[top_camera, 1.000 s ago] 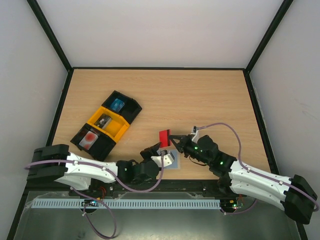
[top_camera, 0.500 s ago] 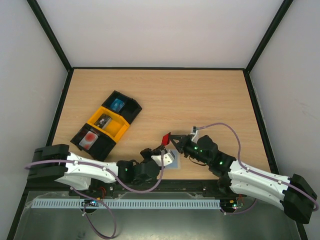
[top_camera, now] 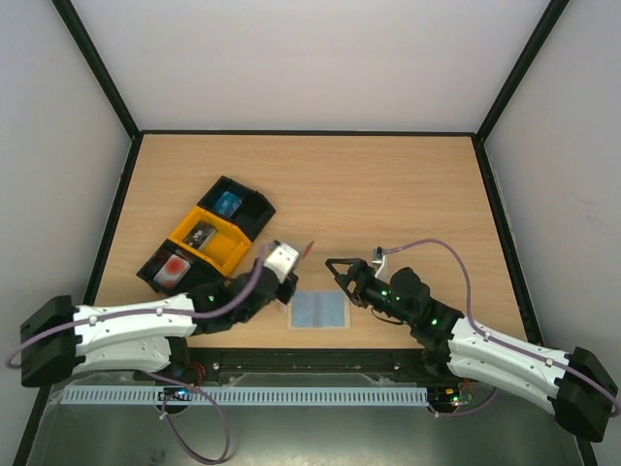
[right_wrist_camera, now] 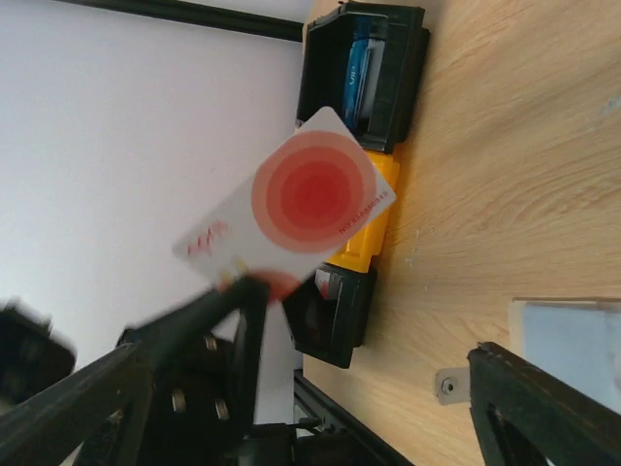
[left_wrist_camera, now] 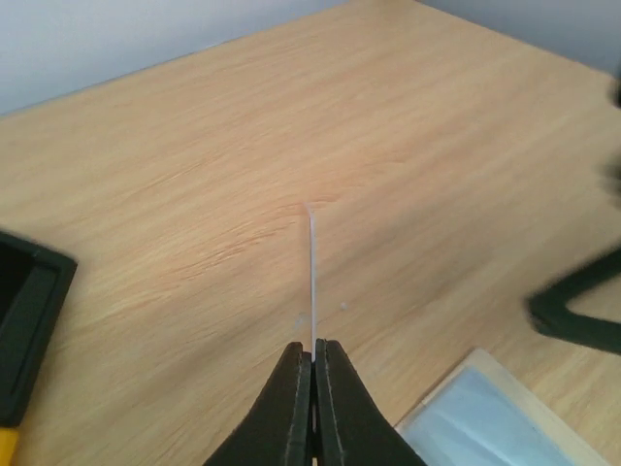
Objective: Take the credit cards out of the card holder
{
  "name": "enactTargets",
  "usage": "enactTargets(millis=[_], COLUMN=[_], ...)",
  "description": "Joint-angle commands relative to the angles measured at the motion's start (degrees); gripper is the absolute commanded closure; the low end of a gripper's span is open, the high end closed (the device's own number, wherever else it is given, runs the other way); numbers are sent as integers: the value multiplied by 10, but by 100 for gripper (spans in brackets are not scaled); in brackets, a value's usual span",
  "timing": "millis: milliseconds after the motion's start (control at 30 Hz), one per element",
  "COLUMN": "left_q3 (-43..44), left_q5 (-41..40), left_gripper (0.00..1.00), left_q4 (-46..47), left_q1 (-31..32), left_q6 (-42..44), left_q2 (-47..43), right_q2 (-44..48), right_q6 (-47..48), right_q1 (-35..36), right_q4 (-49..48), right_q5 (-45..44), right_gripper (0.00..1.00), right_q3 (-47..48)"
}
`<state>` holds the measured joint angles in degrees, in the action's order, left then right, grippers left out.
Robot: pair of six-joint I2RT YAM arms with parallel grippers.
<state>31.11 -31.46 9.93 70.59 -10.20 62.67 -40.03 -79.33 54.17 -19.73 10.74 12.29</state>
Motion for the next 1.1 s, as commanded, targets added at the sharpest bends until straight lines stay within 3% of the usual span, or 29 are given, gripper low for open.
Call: enactTargets(millis=[0, 100, 400, 633, 767, 867, 1067], left_q3=[1, -9, -6, 5, 14, 30, 87], left_q5=[120, 156, 174, 118, 114, 46, -22], left_gripper=[97, 97, 97, 97, 98, 97, 97], left_q4=[-102, -148, -310, -375, -412, -478, -555], left_q1=[-98, -162, -315, -365, -409, -423, -436], left_q6=[-170, -221, -275, -421, -470, -545, -582], left_q2=[-74, -143, -307, -380, -404, -401, -353], right_q2=[25, 25, 12, 3, 4, 7, 10], right_q6=[24, 34, 46, 44, 44, 44, 50], right_q1=[0, -1, -1, -1, -2, -2, -2], right_q4=[16, 20, 12, 13, 12, 12, 16], right_q5=[-1, 12, 28, 29, 31, 29, 36], right_gripper=[11, 1, 2, 2, 2, 2, 2], right_q3=[-6, -8, -19, -28, -33, -38, -39])
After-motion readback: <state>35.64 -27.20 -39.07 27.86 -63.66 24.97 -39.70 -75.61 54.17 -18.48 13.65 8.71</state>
